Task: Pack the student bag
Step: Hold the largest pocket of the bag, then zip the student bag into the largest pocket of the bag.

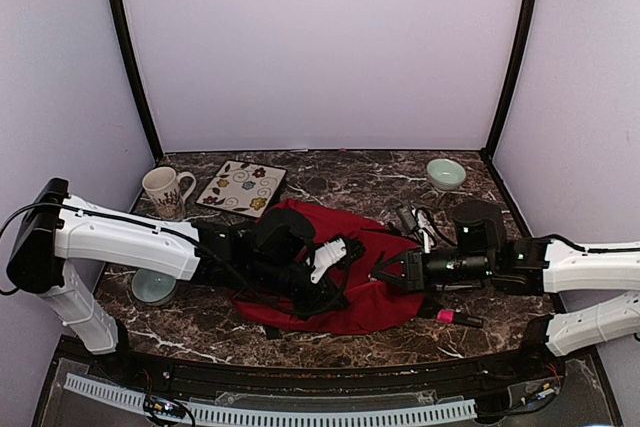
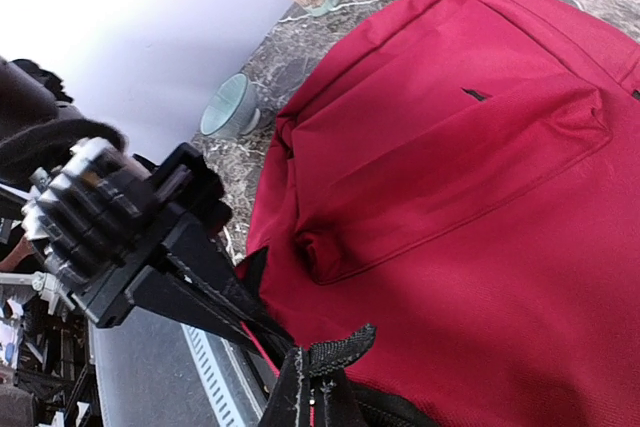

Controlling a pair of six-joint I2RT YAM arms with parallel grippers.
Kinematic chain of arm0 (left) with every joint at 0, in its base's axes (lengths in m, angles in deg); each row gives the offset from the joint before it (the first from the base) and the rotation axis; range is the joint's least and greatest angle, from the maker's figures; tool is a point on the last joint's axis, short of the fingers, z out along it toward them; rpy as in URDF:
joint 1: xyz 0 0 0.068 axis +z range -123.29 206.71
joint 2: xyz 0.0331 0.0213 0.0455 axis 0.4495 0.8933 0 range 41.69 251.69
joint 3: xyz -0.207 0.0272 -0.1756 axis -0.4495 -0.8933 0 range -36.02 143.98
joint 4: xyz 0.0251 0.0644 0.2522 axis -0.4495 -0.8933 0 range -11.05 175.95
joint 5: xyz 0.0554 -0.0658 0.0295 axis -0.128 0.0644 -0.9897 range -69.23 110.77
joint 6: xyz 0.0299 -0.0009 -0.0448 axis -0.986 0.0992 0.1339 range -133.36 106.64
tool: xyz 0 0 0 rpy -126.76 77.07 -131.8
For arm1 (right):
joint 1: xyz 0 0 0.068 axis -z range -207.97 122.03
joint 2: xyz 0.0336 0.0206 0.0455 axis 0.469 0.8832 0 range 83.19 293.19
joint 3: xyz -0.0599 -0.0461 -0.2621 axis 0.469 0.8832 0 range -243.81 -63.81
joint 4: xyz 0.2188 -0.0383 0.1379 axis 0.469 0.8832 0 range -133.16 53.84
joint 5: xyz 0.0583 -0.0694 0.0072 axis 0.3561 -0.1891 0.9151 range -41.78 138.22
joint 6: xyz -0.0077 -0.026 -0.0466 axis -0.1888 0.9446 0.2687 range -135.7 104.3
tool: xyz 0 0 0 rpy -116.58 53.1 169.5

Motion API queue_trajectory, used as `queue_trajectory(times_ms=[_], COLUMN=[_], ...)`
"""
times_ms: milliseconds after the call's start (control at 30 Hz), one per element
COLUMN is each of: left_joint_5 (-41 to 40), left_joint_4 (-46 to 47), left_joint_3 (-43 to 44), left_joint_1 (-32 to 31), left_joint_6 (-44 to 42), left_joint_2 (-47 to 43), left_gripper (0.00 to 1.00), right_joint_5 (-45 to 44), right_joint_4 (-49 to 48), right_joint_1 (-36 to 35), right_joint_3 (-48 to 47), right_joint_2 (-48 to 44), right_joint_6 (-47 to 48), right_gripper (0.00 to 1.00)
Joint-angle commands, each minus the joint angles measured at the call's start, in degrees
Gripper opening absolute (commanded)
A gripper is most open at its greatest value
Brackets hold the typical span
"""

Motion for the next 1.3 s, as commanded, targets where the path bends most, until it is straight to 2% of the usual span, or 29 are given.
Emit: queue_trajectory(times_ms=[0, 200, 333, 567, 733, 867, 1033, 1100, 1267], left_joint_5=[-2.0, -4.6, -5.4, -8.3, -9.5, -12.0, -12.4, -11.7, -11.2], left_joint_4=[-4.8, -4.8, -4.2, -6.9, -10.5, -14.5, -13.6, -13.1, -9.9], left_joint_3=[-0.7, -8.7, -12.7, -10.5, -9.9, -12.1, -17.9, -18.2, -16.5], left_joint_1=[-0.9, -0.9, -0.9, -0.9, -0.9, -0.8, -0.3, -0.3, -0.3], left_joint_6=[-1.5, 0.2, 2.2, -0.1, -2.8, -3.3, -0.6, 0.8, 2.3], left_joint_2=[-3.2, -10.8, -14.4, -13.4, -13.8, -16.5, -21.8, -22.2, -20.2], left_gripper=[0.00, 0.00, 0.00, 0.02, 0.01, 0.00, 0.00, 0.00, 0.00], right_joint_5=[-5.1, -12.2, -14.1, -8.2, -6.9, -14.9, -26.5, -26.1, -17.3], right_joint_4=[3.0, 8.3, 8.4, 4.9, 7.1, 12.8, 15.5, 13.6, 6.0], right_joint_1=[0.4, 0.9, 1.5, 1.7, 1.7, 1.7, 1.7, 1.7, 1.7], right_joint_3=[-1.9, -0.8, 1.2, 1.8, -0.6, -2.5, -0.4, 1.1, 3.6], right_joint_2=[-0.4, -4.4, -8.7, -8.9, -6.2, -7.8, -13.9, -15.7, -13.9], right_joint_6=[0.4, 0.9, 0.9, 1.0, 1.3, 2.9, 0.2, -1.2, -3.6], right_gripper=[0.00, 0.00, 0.00, 0.00, 0.00, 0.00, 0.00, 0.00, 0.00])
